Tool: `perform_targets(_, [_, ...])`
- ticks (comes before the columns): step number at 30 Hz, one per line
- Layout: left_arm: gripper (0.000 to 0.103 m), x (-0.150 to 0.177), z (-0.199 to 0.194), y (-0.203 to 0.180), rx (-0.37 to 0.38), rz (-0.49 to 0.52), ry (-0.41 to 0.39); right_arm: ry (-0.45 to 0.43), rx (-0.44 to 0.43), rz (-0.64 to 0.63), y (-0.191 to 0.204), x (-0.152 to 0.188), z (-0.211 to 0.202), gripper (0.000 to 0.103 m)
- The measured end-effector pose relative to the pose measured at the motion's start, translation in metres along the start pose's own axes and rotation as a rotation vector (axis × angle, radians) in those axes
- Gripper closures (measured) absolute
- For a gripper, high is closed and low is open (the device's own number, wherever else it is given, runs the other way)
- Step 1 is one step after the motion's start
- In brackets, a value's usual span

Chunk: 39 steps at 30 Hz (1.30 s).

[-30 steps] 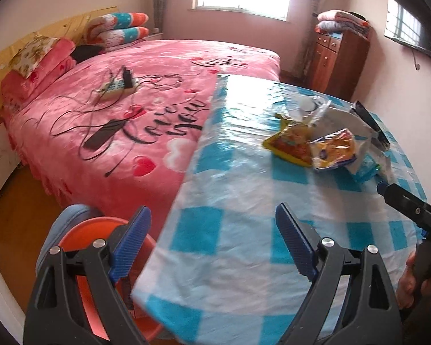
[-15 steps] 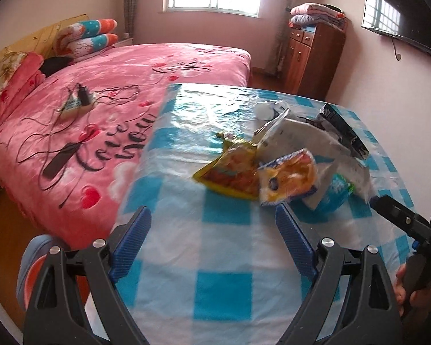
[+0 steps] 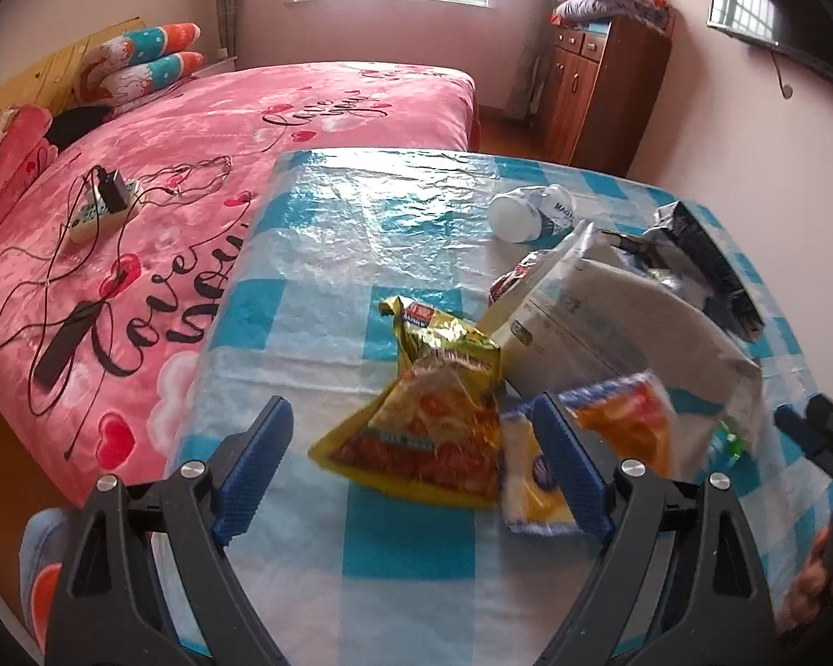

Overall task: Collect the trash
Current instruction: 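Grasp the yellow snack bag with the left gripper while the right gripper grasps a carton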

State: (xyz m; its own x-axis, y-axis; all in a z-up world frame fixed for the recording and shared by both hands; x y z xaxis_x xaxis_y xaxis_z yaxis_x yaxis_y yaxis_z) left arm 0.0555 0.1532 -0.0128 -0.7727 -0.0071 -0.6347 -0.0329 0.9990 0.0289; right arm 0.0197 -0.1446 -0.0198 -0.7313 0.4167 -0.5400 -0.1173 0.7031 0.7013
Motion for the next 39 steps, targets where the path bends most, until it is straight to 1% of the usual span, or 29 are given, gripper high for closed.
perform_targets(2, [0.016, -0.004, 0.007, -0.002, 0.0, 0.011, 0.003, 0.0, 0.004, -0.002, -0.002, -0.006, -0.005, 0.009])
perform_targets(5, [0.018, -0.008, 0.017, -0.003, 0.004, 0.018, 0.006, 0.006, 0.07, -0.06, -0.004, -0.018, -0.009, 0.009])
perform_targets(7, [0.026, -0.008, 0.023, -0.003, 0.014, 0.014, 0.015, 0.021, 0.107, -0.11, -0.004, -0.027, -0.009, 0.009])
perform_targets(10, [0.032, -0.007, 0.032, -0.003, 0.032, 0.006, 0.027, 0.039, 0.149, -0.17, -0.003, -0.044, -0.004, 0.009])
perform_targets(13, [0.036, -0.006, 0.036, -0.002, 0.046, -0.006, 0.033, 0.066, 0.161, -0.212, -0.006, -0.059, 0.006, 0.009])
perform_targets(16, [0.037, -0.006, 0.041, -0.002, 0.06, -0.017, 0.038, 0.082, 0.148, -0.236, -0.011, -0.076, 0.021, 0.009])
perform_targets(21, [0.04, -0.006, 0.043, -0.004, 0.074, -0.018, 0.035, 0.109, 0.114, -0.276, -0.017, -0.095, 0.046, 0.009])
perform_targets(23, [0.041, -0.006, 0.043, -0.004, 0.078, -0.018, 0.033, 0.13, 0.081, -0.277, -0.021, -0.1, 0.059, 0.009])
perform_targets(25, [0.042, -0.006, 0.044, -0.004, 0.083, -0.021, 0.03, 0.155, 0.047, -0.277, -0.023, -0.102, 0.07, 0.009])
perform_targets(28, [0.042, -0.005, 0.044, -0.006, 0.09, -0.027, 0.026, 0.172, 0.025, -0.287, -0.028, -0.107, 0.086, 0.009])
perform_targets(32, [0.044, -0.004, 0.045, -0.008, 0.091, -0.014, 0.019, 0.193, 0.014, -0.284, -0.034, -0.11, 0.102, 0.009])
perform_targets(35, [0.048, -0.004, 0.045, -0.011, 0.1, -0.012, 0.013, 0.217, 0.0, -0.266, -0.038, -0.107, 0.11, 0.009])
perform_targets(37, [0.05, -0.003, 0.044, -0.011, 0.099, -0.014, 0.008, 0.224, -0.012, -0.283, -0.034, -0.106, 0.111, 0.009])
perform_targets(39, [0.051, -0.003, 0.043, -0.011, 0.104, -0.019, 0.007, 0.232, -0.006, -0.312, -0.03, -0.102, 0.111, 0.009])
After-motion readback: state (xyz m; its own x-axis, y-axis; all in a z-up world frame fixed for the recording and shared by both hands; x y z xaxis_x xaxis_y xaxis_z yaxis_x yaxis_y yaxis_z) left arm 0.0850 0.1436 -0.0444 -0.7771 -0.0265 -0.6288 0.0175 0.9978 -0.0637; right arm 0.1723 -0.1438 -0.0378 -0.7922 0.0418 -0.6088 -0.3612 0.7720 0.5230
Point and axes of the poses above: each gripper's, at about its wrist camera, not at the fingertips, and z roughly the way its jaws point, y to its left, x to its underside, the point moved 6 cm from there along z, roughly the way its jaws point, and after that the axes turned 7 degrees about -x, right-handed, at the moved point
